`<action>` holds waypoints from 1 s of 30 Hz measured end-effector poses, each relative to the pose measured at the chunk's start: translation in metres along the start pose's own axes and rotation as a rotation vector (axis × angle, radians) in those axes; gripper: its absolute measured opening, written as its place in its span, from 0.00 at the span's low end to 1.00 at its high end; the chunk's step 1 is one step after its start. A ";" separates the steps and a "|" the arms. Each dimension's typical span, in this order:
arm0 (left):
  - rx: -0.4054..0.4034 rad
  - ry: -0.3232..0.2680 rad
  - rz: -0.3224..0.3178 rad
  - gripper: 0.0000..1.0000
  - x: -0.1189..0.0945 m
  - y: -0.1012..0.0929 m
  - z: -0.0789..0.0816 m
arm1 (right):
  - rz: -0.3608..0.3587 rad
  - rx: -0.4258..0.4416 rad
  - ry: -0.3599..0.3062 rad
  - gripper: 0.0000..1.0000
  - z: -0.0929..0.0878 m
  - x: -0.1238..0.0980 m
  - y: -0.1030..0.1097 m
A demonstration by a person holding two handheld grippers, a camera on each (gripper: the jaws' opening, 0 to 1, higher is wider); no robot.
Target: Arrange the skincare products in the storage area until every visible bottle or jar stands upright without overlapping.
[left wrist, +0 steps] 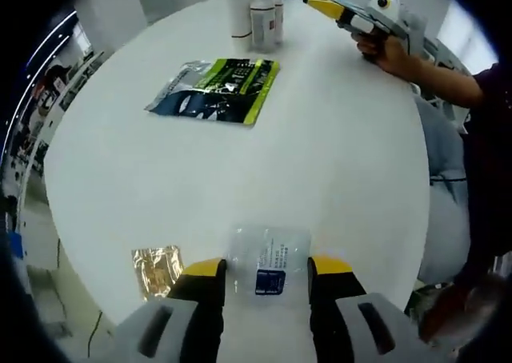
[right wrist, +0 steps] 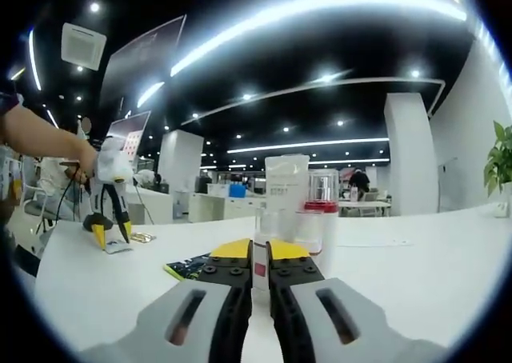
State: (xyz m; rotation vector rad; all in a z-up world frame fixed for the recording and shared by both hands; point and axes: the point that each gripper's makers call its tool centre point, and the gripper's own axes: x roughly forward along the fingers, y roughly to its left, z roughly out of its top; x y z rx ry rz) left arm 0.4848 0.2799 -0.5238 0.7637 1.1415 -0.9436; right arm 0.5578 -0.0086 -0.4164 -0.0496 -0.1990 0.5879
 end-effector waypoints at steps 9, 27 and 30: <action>0.093 0.037 0.040 0.42 -0.011 0.011 0.012 | -0.001 0.002 0.000 0.05 -0.001 0.001 -0.001; 0.202 0.148 0.094 0.42 -0.008 0.077 0.061 | 0.054 -0.008 -0.004 0.03 0.001 0.002 0.012; 0.218 0.160 0.112 0.42 -0.004 0.090 0.069 | 0.064 -0.006 -0.003 0.02 0.001 0.002 0.014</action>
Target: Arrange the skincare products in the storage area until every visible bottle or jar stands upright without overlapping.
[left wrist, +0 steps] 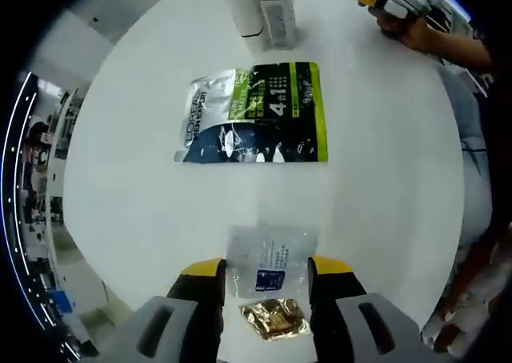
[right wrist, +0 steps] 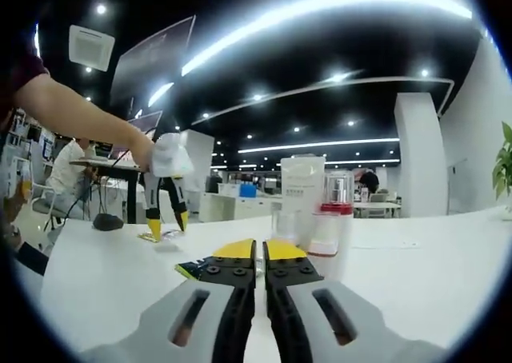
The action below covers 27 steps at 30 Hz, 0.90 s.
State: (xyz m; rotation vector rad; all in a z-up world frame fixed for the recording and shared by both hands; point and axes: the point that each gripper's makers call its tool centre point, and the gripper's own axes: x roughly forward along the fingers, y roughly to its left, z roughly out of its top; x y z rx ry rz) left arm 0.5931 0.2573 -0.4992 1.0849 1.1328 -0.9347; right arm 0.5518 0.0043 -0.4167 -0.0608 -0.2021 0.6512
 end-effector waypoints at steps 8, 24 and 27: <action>0.019 0.007 0.009 0.42 0.010 0.017 0.019 | 0.020 -0.007 0.023 0.00 -0.005 0.002 0.003; 0.077 0.073 0.018 0.42 0.014 0.051 0.035 | 0.014 -0.007 0.031 0.01 -0.008 0.002 0.000; 0.082 0.076 0.009 0.42 0.018 0.052 0.042 | 0.016 -0.009 0.032 0.01 -0.008 0.002 0.000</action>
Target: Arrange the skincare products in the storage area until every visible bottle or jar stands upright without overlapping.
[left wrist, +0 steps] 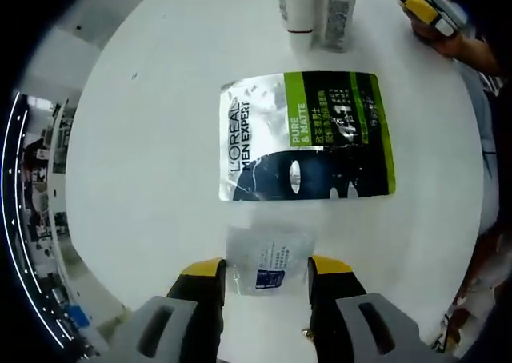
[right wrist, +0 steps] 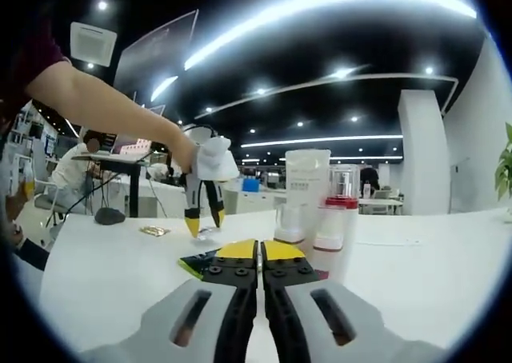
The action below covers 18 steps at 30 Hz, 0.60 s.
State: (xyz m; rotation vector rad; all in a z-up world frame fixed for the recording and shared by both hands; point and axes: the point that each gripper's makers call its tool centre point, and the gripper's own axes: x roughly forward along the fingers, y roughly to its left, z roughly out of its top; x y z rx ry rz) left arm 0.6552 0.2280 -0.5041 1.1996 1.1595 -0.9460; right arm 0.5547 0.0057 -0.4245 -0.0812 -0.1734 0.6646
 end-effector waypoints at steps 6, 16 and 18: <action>0.008 0.027 -0.022 0.42 0.011 0.000 0.008 | -0.002 -0.014 0.010 0.00 -0.001 0.001 0.000; -0.046 0.044 -0.044 0.42 0.016 0.004 0.001 | -0.004 -0.012 0.013 0.00 -0.003 0.002 -0.004; -0.064 0.047 -0.062 0.42 0.016 0.001 0.000 | 0.000 -0.013 0.014 0.00 -0.003 0.002 -0.004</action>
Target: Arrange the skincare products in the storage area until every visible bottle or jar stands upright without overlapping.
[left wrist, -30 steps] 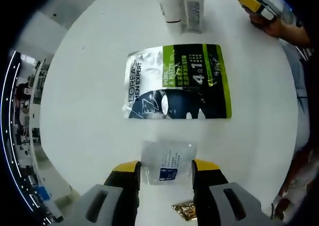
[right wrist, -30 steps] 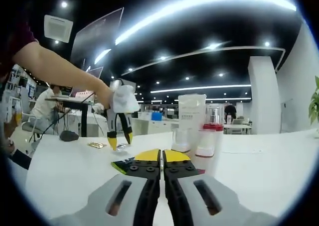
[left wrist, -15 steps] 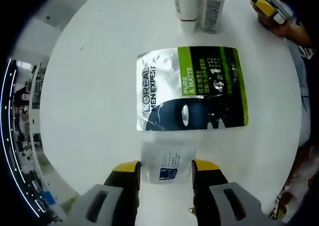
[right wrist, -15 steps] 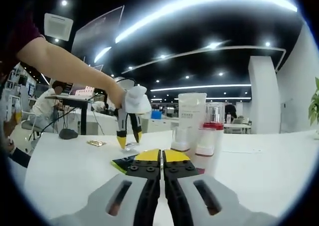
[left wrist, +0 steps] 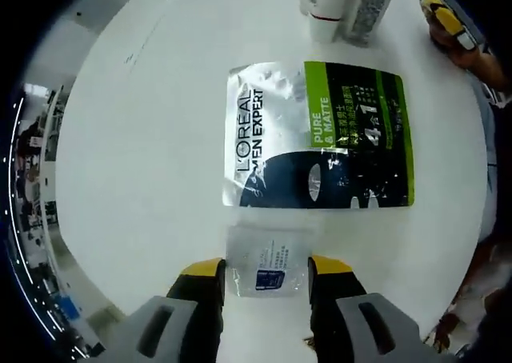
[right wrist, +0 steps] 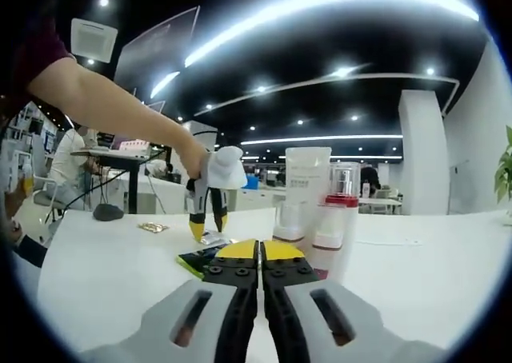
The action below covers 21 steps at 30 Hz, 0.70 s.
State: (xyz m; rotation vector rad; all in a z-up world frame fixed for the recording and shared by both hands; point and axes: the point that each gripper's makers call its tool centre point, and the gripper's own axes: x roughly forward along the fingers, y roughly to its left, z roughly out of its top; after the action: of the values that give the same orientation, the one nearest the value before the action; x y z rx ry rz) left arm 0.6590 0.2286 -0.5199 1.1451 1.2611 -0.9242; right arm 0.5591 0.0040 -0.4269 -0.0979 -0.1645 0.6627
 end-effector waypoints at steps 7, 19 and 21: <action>-0.021 -0.013 -0.027 0.43 0.000 -0.003 0.000 | 0.002 0.000 0.000 0.00 -0.001 0.001 -0.001; -0.042 -0.066 0.015 0.48 -0.022 -0.006 -0.006 | -0.002 0.001 -0.002 0.00 0.000 0.001 -0.001; -0.041 -0.065 0.018 0.48 -0.029 -0.008 -0.016 | 0.000 0.002 -0.003 0.00 0.001 0.001 0.000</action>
State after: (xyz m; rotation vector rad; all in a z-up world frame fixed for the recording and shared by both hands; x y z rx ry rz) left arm 0.6441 0.2404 -0.4913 1.0845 1.2095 -0.9116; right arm 0.5598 0.0045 -0.4261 -0.0949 -0.1670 0.6632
